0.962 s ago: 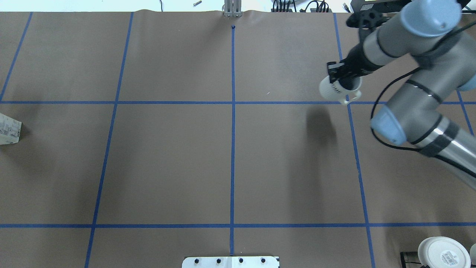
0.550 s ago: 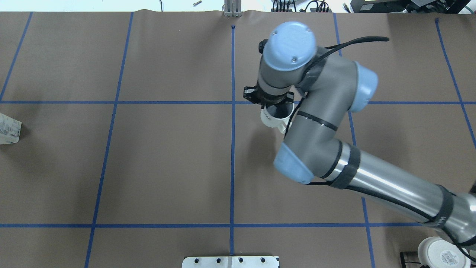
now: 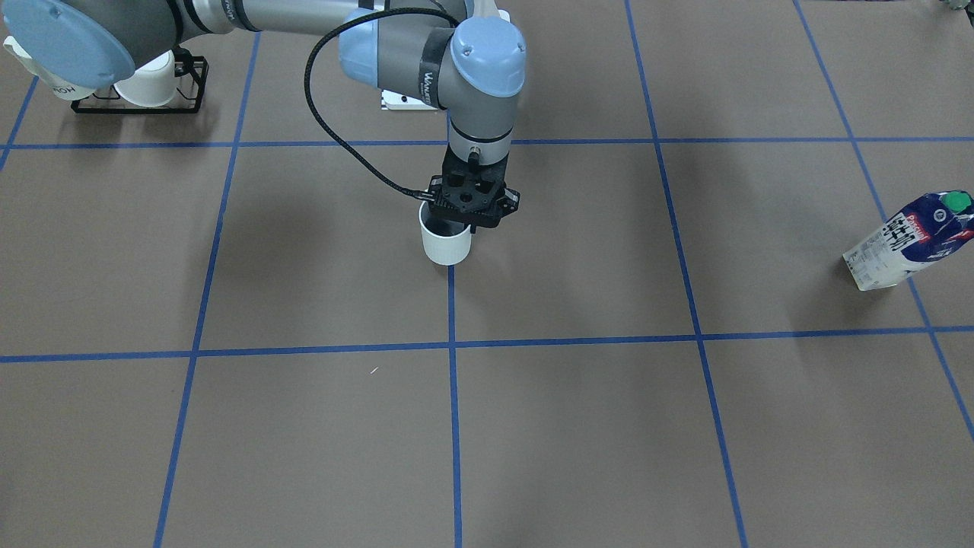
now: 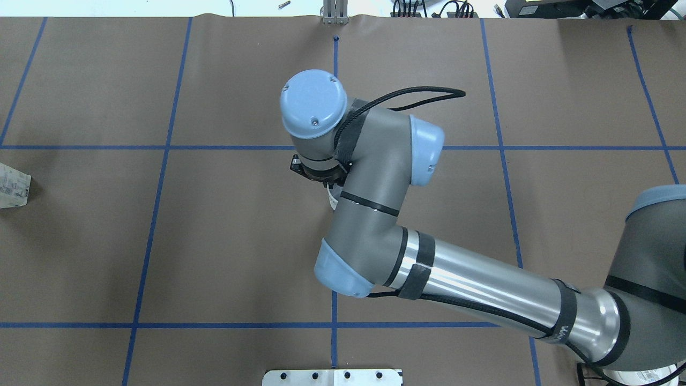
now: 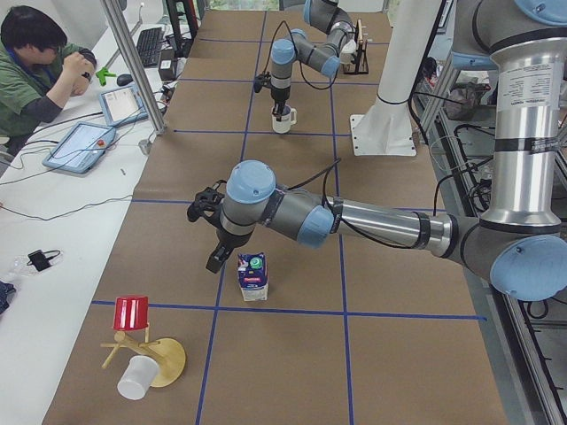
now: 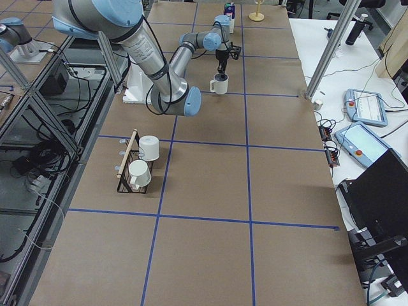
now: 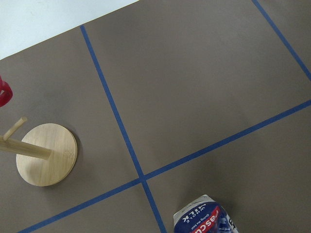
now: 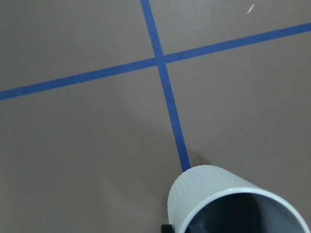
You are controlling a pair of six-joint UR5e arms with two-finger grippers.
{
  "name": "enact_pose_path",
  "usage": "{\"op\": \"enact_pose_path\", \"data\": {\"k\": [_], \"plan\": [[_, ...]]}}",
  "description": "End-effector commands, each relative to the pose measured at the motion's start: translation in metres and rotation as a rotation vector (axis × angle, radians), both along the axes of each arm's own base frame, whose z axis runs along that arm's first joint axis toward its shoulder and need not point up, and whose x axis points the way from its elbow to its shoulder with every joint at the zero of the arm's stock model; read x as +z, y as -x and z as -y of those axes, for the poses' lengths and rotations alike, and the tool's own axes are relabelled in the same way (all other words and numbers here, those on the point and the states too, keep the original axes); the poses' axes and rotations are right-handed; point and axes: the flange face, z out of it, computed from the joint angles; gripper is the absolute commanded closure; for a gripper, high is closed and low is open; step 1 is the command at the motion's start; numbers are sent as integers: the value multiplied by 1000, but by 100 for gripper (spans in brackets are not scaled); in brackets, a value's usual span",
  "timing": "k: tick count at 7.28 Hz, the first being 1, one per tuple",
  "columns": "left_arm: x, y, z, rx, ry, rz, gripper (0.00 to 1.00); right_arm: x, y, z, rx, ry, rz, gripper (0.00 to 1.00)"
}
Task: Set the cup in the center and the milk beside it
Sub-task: 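Lower the white mug onto the center grid crossing and open the right gripper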
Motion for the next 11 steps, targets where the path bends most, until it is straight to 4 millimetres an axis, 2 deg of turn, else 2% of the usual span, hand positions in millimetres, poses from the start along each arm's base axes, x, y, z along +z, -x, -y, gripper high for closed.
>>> {"op": "enact_pose_path", "data": {"k": [1, 2, 3, 4, 5, 6, 7, 8, 9, 10, 11], "plan": [[0, 0, 1, 0, -1, 0, 2, 1, 11, -13, -18, 1, -3, 78], [0, 0, 1, 0, 1, 0, 2, 1, 11, -12, -11, -9, -8, 69], [0, 0, 1, 0, -1, 0, 2, 2, 11, -10, 4, -25, -15, 43], [0, 0, 1, 0, 1, 0, 2, -14, -1, -5, 40, -70, 1, 12], [2, 0, 1, 0, 4, 0, 2, -31, -37, 23, 82, -90, 35, 0], [3, 0, 0, 0, 5, 0, 2, -36, -73, 58, 82, -97, 55, 0], [2, 0, 0, 0, 4, 0, 1, -28, -117, 101, 47, -116, 60, 0], [0, 1, 0, -2, 0, 0, 1, -2, -171, 146, 13, -130, 52, 0], [2, 0, 1, -4, 10, 1, 1, 48, -233, 187, -60, -162, 28, 0], [0, 0, 3, -28, 40, -12, 1, 108, -299, 219, -156, -230, -20, 0], [-8, 0, 2, -106, 111, -53, 1, 169, -362, 236, -221, -266, -56, 0]]}}
